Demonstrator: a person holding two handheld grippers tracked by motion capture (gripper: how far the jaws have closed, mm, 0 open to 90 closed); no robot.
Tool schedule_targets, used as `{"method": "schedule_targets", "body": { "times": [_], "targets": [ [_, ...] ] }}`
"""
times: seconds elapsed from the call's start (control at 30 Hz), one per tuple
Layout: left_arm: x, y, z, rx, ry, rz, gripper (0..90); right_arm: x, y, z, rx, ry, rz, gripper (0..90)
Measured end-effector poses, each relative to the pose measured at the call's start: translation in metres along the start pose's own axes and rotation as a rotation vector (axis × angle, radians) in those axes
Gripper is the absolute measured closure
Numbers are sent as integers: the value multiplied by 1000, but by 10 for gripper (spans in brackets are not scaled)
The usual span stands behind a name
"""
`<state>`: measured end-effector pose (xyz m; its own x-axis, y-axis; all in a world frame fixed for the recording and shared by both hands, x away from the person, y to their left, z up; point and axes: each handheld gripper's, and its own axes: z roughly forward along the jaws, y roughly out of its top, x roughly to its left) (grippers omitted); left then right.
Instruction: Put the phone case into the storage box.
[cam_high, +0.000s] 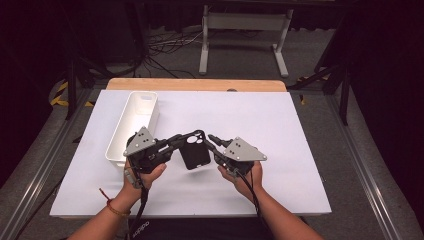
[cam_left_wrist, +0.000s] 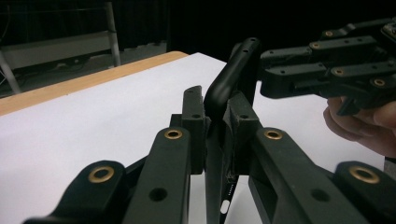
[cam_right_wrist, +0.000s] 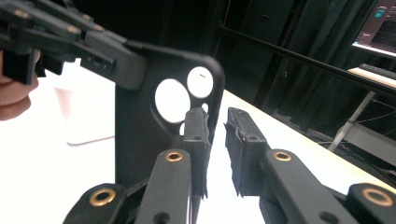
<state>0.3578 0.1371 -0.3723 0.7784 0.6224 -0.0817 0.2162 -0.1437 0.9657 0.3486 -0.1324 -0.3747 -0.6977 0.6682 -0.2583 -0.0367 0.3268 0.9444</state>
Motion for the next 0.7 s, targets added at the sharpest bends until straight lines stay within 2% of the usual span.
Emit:
{"method": "schedule_targets", "body": {
  "times": [0.23,0.4,0.63,0.7],
  "targets": [
    [0,4,-3,-5,5,26,812,-4,-5,-8,43,6,-3,744],
    [-1,6,-5,-11,8,47,812,-13,-15,-16,80,26,26,680],
    [-1,8,-7,-10,11,74,812,-18,-21,-25,63,41,14,590],
    [-2,9,-10,-5,12,94,812,-18,-24,-29,53,33,7,511]
  ]
}}
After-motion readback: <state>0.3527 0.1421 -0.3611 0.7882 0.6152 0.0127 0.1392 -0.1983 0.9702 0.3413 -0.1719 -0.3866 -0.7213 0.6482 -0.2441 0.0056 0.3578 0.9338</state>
